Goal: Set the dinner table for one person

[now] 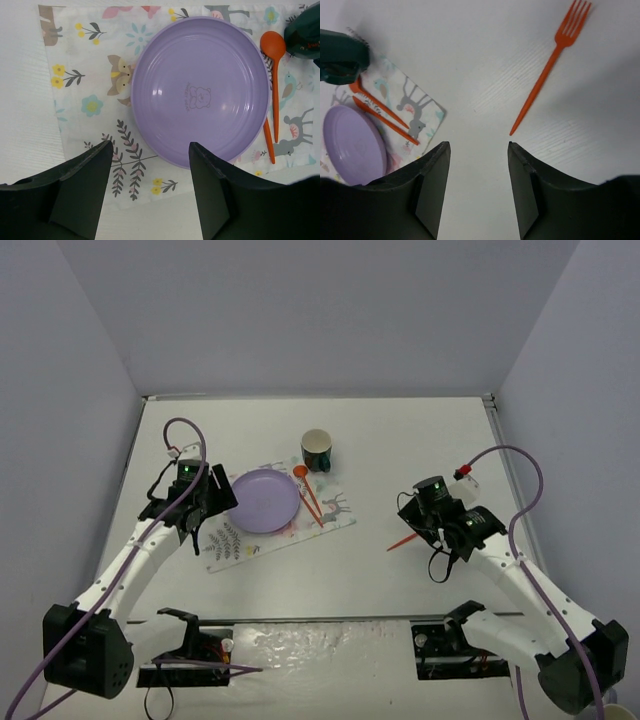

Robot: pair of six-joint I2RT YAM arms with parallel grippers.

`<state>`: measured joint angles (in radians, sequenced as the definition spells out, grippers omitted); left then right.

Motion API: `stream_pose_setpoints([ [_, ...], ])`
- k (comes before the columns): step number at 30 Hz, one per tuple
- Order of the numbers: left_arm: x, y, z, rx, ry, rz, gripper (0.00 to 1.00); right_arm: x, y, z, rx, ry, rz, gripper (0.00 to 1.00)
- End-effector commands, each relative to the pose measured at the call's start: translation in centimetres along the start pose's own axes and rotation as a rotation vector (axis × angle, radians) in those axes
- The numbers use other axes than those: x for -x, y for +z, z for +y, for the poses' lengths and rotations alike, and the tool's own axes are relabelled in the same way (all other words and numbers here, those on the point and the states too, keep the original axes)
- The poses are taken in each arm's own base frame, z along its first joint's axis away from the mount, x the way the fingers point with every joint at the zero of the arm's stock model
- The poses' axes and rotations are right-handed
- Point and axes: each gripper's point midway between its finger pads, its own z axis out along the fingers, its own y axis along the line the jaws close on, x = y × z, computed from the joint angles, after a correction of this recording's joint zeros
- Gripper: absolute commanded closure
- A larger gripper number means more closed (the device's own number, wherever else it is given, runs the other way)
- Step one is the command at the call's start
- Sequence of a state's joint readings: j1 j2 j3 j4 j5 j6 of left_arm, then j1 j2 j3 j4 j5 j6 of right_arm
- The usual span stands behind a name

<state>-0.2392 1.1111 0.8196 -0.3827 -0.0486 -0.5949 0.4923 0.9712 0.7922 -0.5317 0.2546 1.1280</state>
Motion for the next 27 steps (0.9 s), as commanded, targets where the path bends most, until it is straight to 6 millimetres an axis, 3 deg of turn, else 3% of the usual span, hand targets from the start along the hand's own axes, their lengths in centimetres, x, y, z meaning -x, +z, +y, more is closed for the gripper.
stream_pose_setpoints([
  [1,2.6,-0.7,-1.9,-0.082,-0.012,-0.074,0.41,-0.6,1.7,-4.1,-0.16,0.088,-0.052,0.54],
  [5,2.7,-0.6,-2.0,-0.083,0.012,-0.066,0.41,0.1,2.3,-5.0,-0.212,0.102,-0.106,0.54],
  [12,2.5,-0.1,-1.8,-0.074,0.027,-0.055,0.41,1.1,4.0,-4.8,-0.309,0.052,-0.147,0.53],
  [19,2.4,-0.1,-1.3,-0.053,0.04,-0.054,0.41,-1.4,7.3,-5.3,-0.387,-0.007,-0.062,0.56],
  [27,2.4,-0.2,-0.7,-0.032,0.046,-0.058,0.41,-2.3,8.5,-6.0,-0.403,-0.012,-0.051,0.57],
])
